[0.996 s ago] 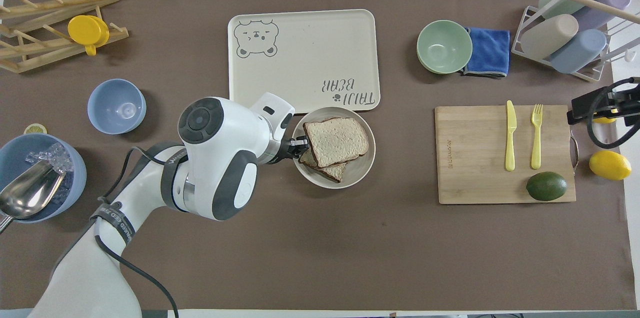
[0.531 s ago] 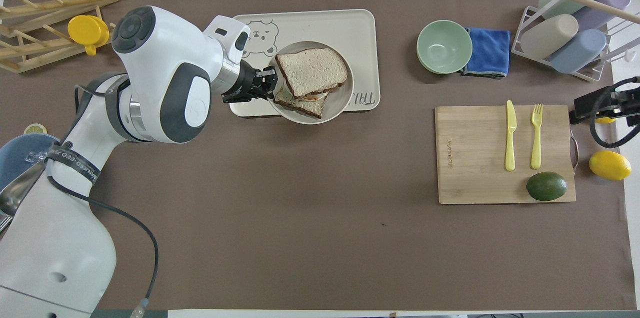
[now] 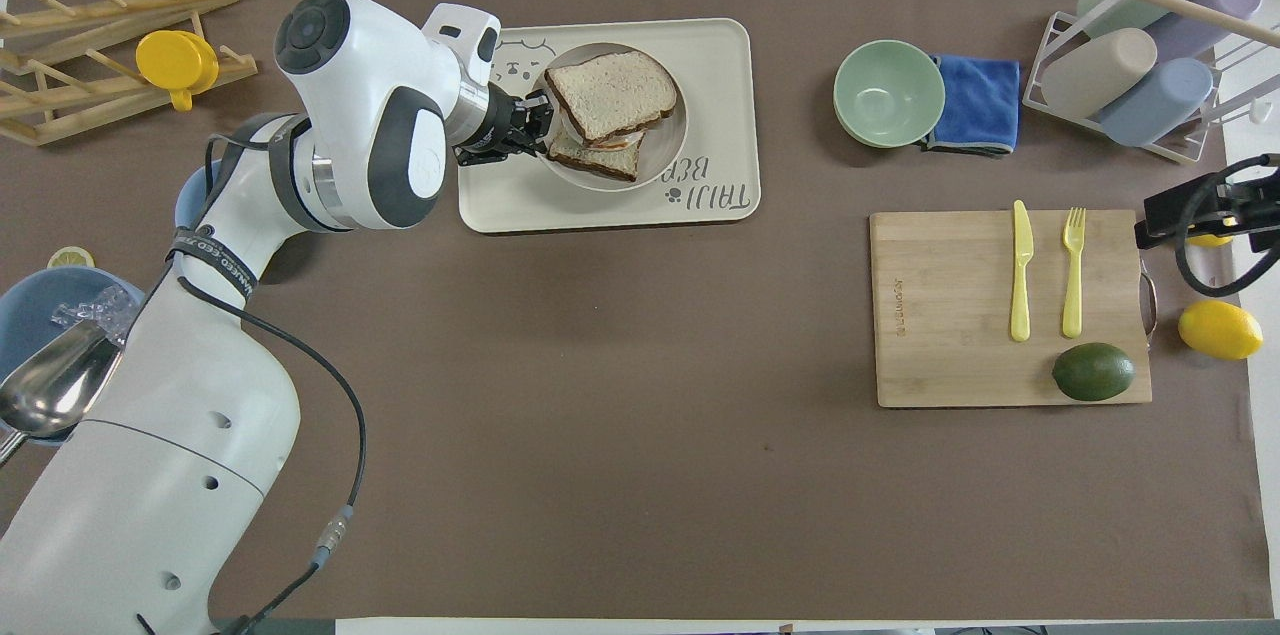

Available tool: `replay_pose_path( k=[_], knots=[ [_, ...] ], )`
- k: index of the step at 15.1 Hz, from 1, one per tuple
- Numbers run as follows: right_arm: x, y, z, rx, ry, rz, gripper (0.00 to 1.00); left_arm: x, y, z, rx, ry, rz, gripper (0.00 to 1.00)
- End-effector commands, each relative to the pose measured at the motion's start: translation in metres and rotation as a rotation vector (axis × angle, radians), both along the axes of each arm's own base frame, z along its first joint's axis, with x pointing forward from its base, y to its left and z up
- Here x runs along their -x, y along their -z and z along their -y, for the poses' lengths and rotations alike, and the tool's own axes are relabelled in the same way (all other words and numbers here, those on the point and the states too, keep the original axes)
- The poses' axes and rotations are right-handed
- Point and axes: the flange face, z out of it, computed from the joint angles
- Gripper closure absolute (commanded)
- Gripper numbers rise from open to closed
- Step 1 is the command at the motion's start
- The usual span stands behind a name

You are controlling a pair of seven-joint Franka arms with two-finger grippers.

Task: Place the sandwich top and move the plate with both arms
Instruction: 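Lift the plate with the left gripper and move it over the tray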

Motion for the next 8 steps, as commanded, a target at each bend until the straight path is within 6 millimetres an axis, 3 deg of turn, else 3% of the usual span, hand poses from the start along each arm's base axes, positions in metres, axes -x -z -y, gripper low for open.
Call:
replay_pose_path(
  k=[1,3,4,5,6,8],
  knots=[
    [0.0053,-0.0011,0.002,-0.032,-0.014,0.002,0.0,-0.0006,0.0001,-0.0016,-0.006,-0.033,0.037,1.0],
    [0.0053,-0.0011,0.002,-0.032,-0.014,0.002,0.0,0.0018,0.0061,-0.0044,-0.017,-0.031,0.042,1.0],
    [0.0051,-0.0012,0.0021,-0.031,-0.014,0.003,0.0,0.0034,0.0077,-0.0054,-0.028,-0.021,0.041,0.84],
    [0.0053,-0.0012,0.0037,-0.031,-0.011,0.003,0.0,0.004,0.0079,-0.0059,-0.043,-0.01,0.043,0.48],
    [0.0051,-0.0012,0.0021,-0.031,-0.014,0.003,0.0,0.0046,0.0075,-0.0062,-0.056,0.0,0.044,0.04],
    [0.0051,-0.0012,0.0021,-0.031,-0.014,0.003,0.0,0.0035,0.007,-0.0101,-0.059,-0.005,0.039,0.0]
  ],
)
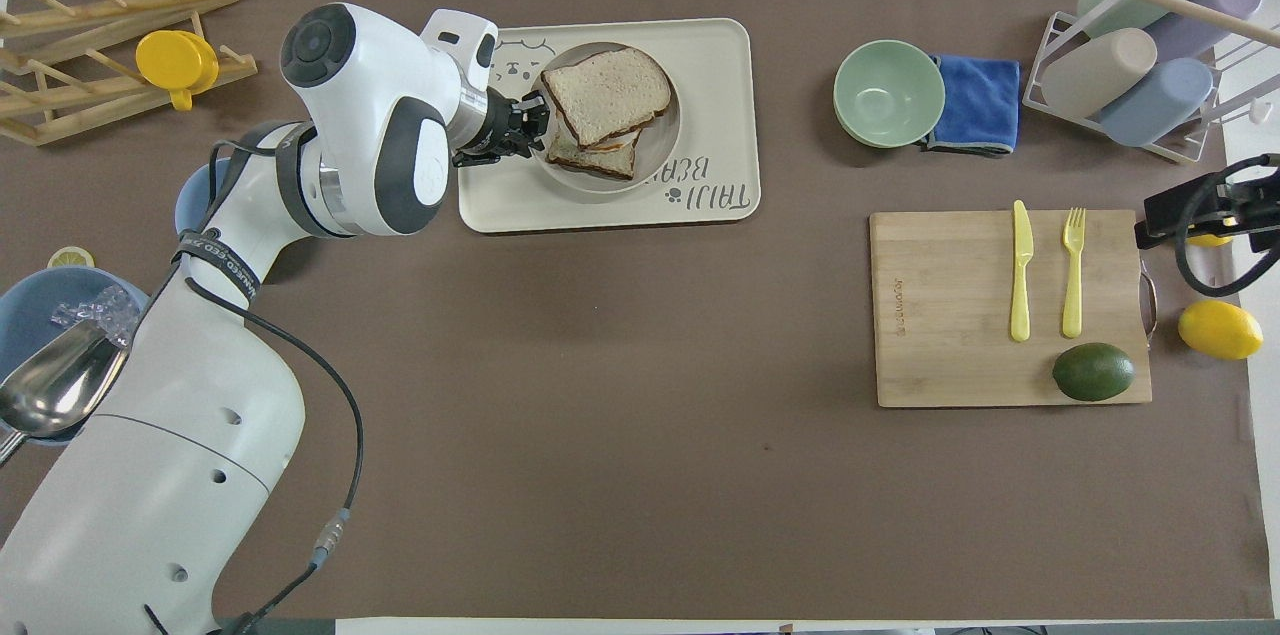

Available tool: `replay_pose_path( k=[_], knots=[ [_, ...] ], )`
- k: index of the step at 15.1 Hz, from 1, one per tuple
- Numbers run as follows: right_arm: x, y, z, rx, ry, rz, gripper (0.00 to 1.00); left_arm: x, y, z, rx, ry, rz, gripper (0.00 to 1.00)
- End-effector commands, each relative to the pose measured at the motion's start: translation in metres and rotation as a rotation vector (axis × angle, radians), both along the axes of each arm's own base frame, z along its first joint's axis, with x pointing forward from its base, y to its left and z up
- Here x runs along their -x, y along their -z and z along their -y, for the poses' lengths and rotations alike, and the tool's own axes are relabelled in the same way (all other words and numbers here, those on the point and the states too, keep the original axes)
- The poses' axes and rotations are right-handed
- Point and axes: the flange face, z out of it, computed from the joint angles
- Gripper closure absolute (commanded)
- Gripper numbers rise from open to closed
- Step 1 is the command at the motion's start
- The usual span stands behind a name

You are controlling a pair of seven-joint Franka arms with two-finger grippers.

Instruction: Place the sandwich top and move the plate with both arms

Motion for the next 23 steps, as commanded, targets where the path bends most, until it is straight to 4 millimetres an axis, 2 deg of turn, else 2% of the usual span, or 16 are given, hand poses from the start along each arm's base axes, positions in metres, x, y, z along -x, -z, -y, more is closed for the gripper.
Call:
replay_pose_path(
  k=[1,2,5,7,9,10,12,15,17,18,20,23],
  knots=[
    [0.005,-0.001,0.002,-0.031,-0.014,0.002,0.0,0.003,-0.006,-0.009,-0.021,-0.009,-0.001,0.0],
    [0.005,-0.001,0.003,-0.031,-0.013,0.002,0.0,0.002,-0.007,-0.015,-0.044,-0.002,-0.005,0.0],
    [0.005,-0.001,0.002,-0.031,-0.014,0.002,0.0,-0.007,-0.038,-0.057,-0.105,-0.027,0.013,0.0],
    [0.005,-0.001,0.002,-0.031,-0.014,0.003,0.0,-0.011,-0.068,-0.094,-0.144,-0.047,0.02,0.0],
    [0.005,-0.001,0.002,-0.031,-0.014,0.003,0.0,-0.005,-0.11,-0.121,-0.165,-0.037,0.029,0.0],
    [0.005,-0.001,0.003,-0.031,-0.013,0.003,0.0,-0.002,-0.127,-0.142,-0.173,-0.052,0.017,0.0],
    [0.005,-0.001,0.002,-0.031,-0.014,0.003,0.0,0.01,-0.163,-0.162,-0.219,-0.04,0.011,0.0],
    [0.005,-0.001,0.002,-0.031,-0.014,0.003,0.0,0.031,-0.2,-0.182,-0.269,0.063,-0.001,0.0],
    [0.005,-0.001,0.002,-0.031,-0.014,0.002,0.0,0.045,-0.226,-0.206,-0.303,0.124,0.005,0.0],
    [0.005,-0.001,0.002,-0.031,-0.014,0.003,0.0,0.053,-0.239,-0.212,-0.299,0.147,0.001,0.0],
    [0.005,-0.001,0.002,-0.031,-0.014,0.003,0.0,0.073,-0.265,-0.228,-0.287,0.192,-0.017,0.0],
    [0.005,-0.001,0.002,-0.031,-0.014,0.003,0.0,0.11,-0.306,-0.271,-0.268,0.278,-0.046,0.0]
  ],
)
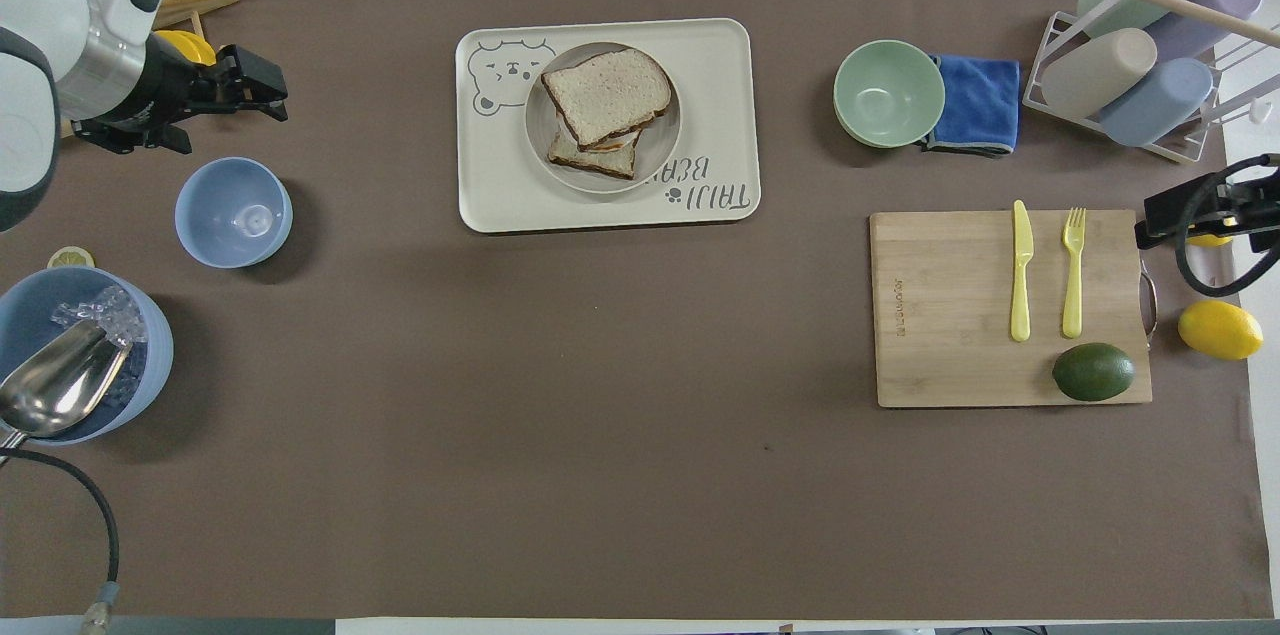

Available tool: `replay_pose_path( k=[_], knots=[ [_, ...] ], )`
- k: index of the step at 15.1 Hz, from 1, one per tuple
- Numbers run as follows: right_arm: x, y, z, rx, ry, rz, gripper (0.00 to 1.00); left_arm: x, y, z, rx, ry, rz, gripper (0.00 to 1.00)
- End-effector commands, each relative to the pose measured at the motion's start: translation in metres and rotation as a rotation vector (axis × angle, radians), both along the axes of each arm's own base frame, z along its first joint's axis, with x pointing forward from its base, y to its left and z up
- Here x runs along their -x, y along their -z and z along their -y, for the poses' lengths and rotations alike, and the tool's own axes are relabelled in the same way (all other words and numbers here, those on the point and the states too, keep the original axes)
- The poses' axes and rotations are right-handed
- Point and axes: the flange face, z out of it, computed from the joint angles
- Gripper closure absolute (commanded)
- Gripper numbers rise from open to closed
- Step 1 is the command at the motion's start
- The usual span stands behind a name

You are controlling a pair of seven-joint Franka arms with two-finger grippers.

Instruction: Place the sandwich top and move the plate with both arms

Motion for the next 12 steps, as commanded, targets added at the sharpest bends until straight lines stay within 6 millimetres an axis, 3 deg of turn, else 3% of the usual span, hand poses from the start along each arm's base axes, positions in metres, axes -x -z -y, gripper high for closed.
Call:
replay_pose_path(
  k=[1,2,4,7,9,12],
  knots=[
    [0.005,-0.001,0.002,-0.031,-0.014,0.002,0.0,0.043,-0.035,-0.034,0.009,0.085,-0.043,0.0],
    [0.005,-0.001,0.002,-0.031,-0.014,0.003,0.0,0.05,-0.039,-0.039,0.013,0.092,-0.064,0.0],
    [0.005,-0.001,0.002,-0.031,-0.014,0.002,0.0,0.067,-0.043,-0.033,0.01,0.109,-0.112,0.0],
    [0.005,-0.001,0.002,-0.031,-0.014,0.002,0.0,0.083,-0.015,-0.013,0.0,0.128,-0.124,0.0],
    [0.005,-0.001,0.002,-0.031,-0.014,0.003,0.0,0.084,0.003,-0.003,-0.004,0.1,-0.029,0.0],
    [0.005,-0.001,0.002,-0.031,-0.014,0.002,0.0,0.071,0.001,-0.004,-0.025,0.103,0.021,0.0]
  ],
)
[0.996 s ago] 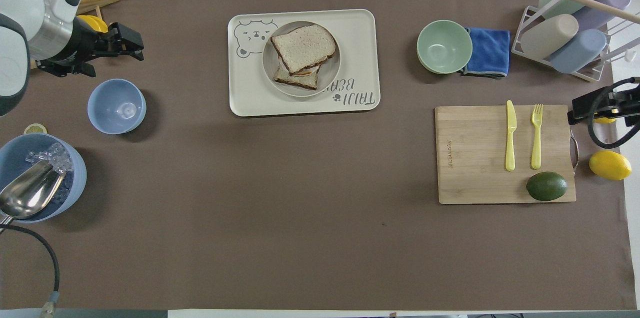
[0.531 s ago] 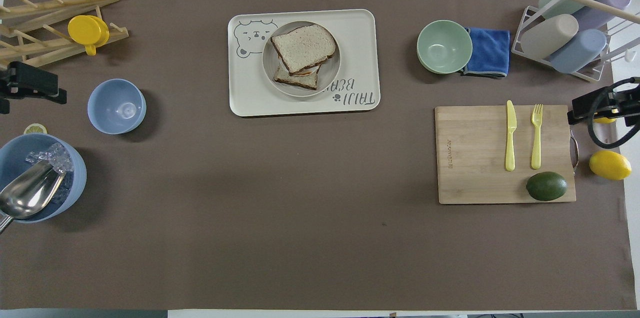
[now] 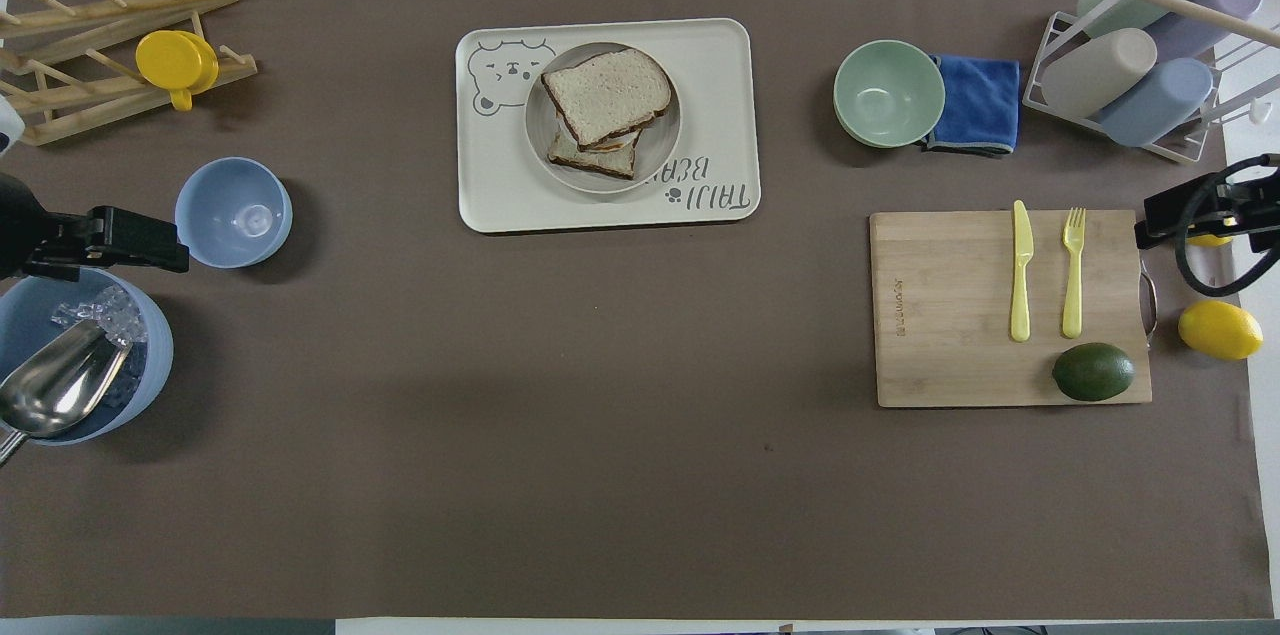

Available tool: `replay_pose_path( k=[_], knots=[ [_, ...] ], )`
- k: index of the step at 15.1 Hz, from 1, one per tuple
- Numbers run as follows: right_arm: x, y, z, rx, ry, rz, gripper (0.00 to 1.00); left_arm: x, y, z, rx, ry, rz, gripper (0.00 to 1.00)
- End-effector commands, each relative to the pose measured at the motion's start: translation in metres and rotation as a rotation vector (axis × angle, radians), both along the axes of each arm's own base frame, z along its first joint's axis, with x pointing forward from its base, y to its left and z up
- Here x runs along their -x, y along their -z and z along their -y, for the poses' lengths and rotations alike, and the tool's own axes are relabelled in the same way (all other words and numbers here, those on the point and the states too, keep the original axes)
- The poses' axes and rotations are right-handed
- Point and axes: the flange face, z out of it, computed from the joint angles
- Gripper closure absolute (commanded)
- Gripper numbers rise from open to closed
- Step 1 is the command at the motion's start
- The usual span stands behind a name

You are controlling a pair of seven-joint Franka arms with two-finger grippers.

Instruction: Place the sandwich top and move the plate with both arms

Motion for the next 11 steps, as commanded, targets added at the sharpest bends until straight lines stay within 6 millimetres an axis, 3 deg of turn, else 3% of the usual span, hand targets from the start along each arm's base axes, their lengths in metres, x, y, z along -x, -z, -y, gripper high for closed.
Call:
replay_pose_path(
  k=[1,3,4,6,8,11],
  knots=[
    [0.005,-0.001,0.002,-0.031,-0.014,0.002,0.0,0.002,-0.007,-0.005,-0.058,-0.004,0.045,0.0],
    [0.005,-0.001,0.002,-0.031,-0.014,0.002,0.0,-0.017,0.0,-0.009,-0.061,-0.008,0.008,0.0],
    [0.005,-0.001,0.003,-0.031,-0.013,0.002,0.0,-0.022,-0.014,-0.007,-0.062,-0.006,0.017,0.0],
    [0.005,-0.001,0.002,-0.031,-0.014,0.002,0.0,-0.029,-0.017,-0.011,-0.061,-0.013,0.008,0.0],
    [0.005,-0.001,0.002,-0.031,-0.014,0.002,0.0,-0.016,-0.032,-0.012,-0.057,-0.011,0.029,0.0],
    [0.005,-0.001,0.002,-0.031,-0.014,0.003,0.0,-0.004,-0.022,-0.01,-0.061,0.01,-0.047,0.0]
  ],
)
